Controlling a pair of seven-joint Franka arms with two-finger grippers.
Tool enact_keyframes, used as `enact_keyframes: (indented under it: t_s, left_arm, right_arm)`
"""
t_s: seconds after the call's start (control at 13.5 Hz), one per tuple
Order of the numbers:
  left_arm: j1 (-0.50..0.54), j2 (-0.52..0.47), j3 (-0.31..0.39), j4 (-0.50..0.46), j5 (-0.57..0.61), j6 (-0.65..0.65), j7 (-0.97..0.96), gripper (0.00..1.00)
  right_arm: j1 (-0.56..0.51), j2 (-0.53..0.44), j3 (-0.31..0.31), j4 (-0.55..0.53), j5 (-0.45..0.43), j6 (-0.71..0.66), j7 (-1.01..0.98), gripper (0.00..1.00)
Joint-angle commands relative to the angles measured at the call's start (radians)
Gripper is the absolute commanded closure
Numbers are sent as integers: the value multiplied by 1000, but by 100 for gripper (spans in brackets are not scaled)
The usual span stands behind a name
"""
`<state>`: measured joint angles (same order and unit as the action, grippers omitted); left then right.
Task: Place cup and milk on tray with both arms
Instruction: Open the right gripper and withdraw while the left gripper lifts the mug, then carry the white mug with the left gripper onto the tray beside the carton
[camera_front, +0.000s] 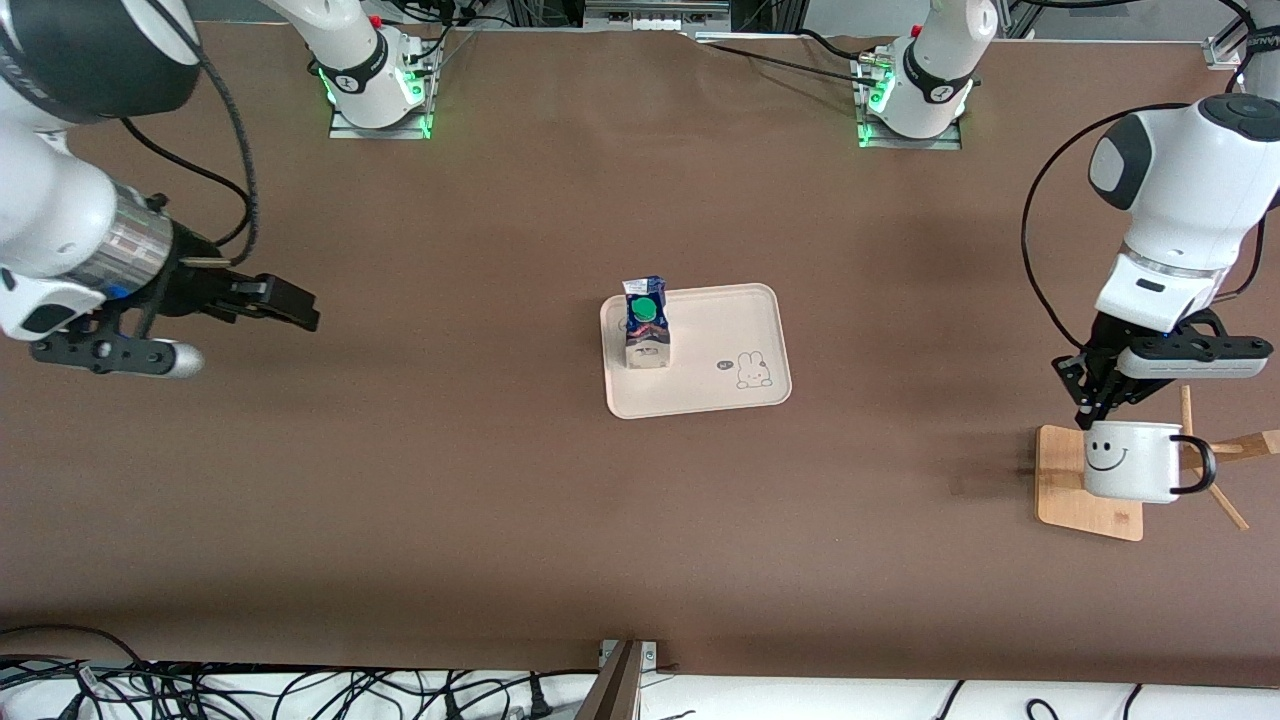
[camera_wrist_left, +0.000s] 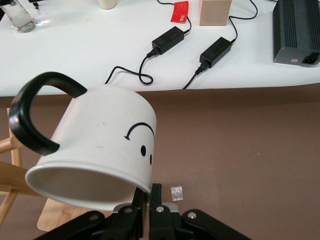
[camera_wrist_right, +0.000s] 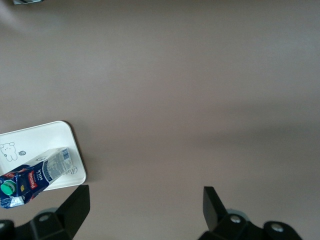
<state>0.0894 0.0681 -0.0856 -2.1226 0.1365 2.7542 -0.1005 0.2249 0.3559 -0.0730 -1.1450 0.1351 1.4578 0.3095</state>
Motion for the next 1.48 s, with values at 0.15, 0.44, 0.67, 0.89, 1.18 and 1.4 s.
enact_keyframes:
  t_s: [0.15,0.44,0.67,0.89,1.18,1.4]
  left_arm:
    - [-71,-39,-14,9,5,-134,-51,100]
    - [-149,-31,-45,119,2,-416,-93,100]
    - [-195,19,-74,188,-46,-575,-119,100]
    - [-270,97,-80,272,-60,-694,-117,100]
    - [-362,185,-80,309,-229,-729,-119,100]
    - [-437,269,-79,340,-235,-731,-127,100]
  right_arm:
    - [-73,-103,12,-93,-81,-36,-42,0]
    - [-113,-126,19,-128,-115,-36,-187,0]
    - [-203,-141,45,-153,-115,-31,-306,0]
    - [-226,-135,41,-154,-136,-31,-314,0]
    - [-223,-129,45,-147,-166,-45,-319,0]
    - [-214,-130,47,-147,-169,-54,-320,0]
